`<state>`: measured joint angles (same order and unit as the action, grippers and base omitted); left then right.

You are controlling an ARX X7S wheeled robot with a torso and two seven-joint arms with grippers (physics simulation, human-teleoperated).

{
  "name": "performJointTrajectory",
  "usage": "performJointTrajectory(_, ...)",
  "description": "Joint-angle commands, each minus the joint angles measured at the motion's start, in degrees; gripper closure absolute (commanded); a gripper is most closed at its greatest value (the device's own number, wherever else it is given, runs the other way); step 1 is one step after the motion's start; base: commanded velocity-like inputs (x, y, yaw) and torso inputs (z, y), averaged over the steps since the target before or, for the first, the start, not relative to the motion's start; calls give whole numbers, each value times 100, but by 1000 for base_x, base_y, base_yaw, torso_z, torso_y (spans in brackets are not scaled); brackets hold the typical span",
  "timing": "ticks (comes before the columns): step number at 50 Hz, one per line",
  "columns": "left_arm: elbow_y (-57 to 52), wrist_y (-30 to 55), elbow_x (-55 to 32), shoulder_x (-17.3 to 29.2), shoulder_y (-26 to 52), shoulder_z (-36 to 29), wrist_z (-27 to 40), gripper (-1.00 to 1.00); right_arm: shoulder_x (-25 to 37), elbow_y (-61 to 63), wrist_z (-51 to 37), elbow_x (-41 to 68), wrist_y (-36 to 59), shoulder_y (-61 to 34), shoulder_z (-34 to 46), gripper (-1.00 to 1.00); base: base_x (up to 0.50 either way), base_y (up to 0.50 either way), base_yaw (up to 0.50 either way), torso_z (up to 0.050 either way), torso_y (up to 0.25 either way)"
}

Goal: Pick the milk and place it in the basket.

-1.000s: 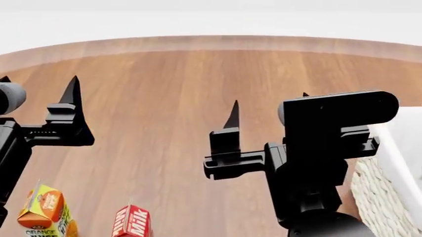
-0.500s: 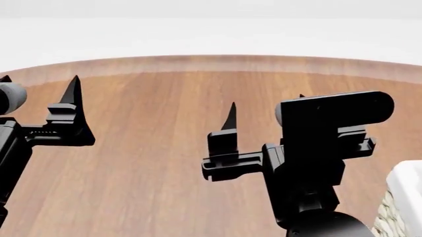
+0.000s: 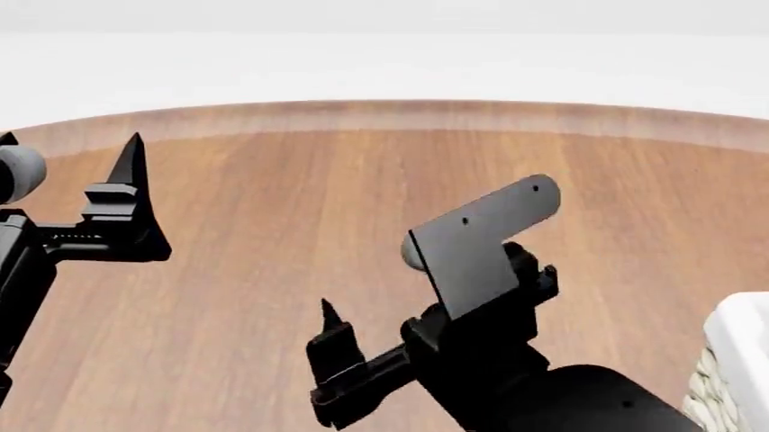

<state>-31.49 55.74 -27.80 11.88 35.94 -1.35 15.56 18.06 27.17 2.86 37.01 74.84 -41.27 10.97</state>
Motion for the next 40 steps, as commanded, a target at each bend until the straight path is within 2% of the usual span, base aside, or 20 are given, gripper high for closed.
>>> performJointTrajectory(1, 48, -15, -14, 38, 73, -52, 34, -100, 948, -881, 2778, 741, 40, -470, 1510, -100, 0, 0, 0, 0, 0)
performJointTrajectory(40, 57, -105, -113, 131, 21, -174, 136, -100, 867, -1172, 3173, 675, -188, -577, 2323, -100, 0, 0, 0, 0, 0)
